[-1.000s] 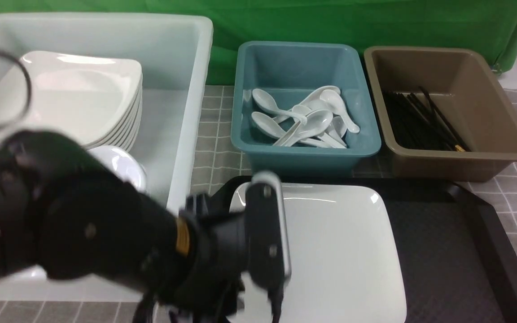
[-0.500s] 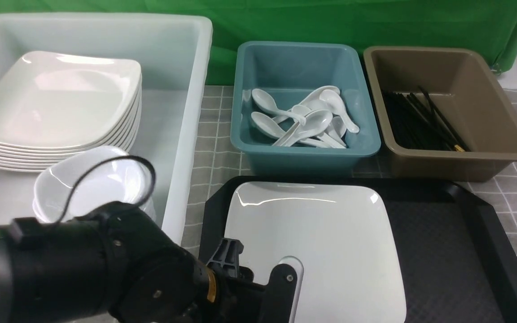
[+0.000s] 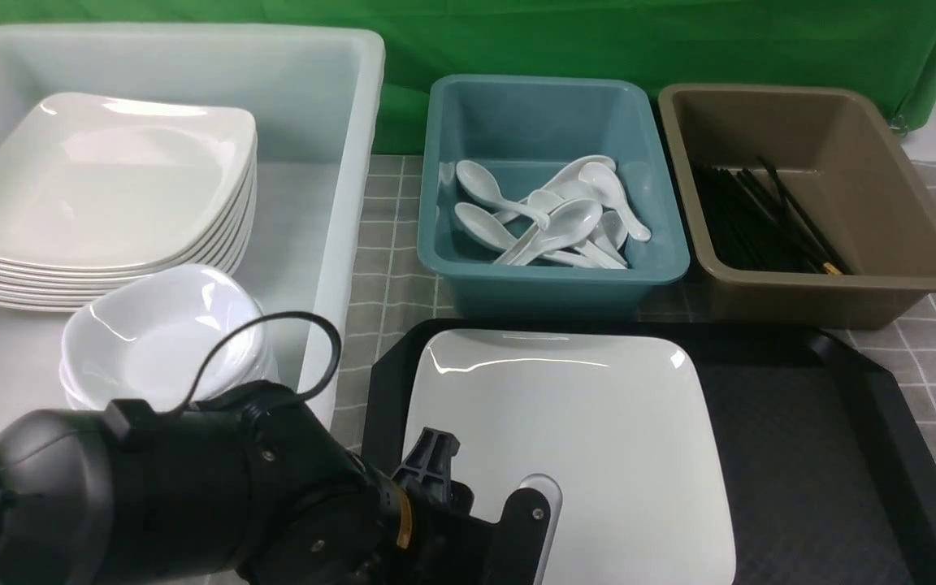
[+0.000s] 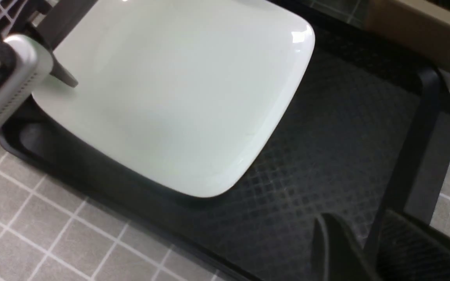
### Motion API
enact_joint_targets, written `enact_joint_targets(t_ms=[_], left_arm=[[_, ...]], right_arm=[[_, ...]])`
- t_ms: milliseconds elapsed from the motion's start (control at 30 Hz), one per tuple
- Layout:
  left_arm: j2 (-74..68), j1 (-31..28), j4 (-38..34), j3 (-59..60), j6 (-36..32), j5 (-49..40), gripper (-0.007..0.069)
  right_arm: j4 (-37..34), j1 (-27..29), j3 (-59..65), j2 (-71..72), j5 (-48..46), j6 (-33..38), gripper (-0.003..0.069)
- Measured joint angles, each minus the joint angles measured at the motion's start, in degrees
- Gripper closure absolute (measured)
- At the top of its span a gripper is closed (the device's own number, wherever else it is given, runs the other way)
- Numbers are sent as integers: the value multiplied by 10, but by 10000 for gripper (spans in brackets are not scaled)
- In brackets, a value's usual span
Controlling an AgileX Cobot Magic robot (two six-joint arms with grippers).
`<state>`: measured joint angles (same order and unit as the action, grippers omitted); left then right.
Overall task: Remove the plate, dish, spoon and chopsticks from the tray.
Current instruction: Use the left arm to grab a plate from the dinner plate
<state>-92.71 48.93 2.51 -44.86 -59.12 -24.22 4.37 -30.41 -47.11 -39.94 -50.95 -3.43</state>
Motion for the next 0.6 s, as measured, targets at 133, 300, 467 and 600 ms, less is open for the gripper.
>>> enact_joint_targets(t_ms=[133,300,467,600], left_arm=[[-18,0,7,-1,10,9,200],[-27,0,10,-5,21,13,202],[-27,0,11,-5,23,13,230],[-31,0,11,-5,50,27,356]], right_arm=[[0,0,0,0,1,10,442],[0,0,0,0,4,24,442],[0,0,0,0,4,29,442],[0,0,0,0,4,29,440]])
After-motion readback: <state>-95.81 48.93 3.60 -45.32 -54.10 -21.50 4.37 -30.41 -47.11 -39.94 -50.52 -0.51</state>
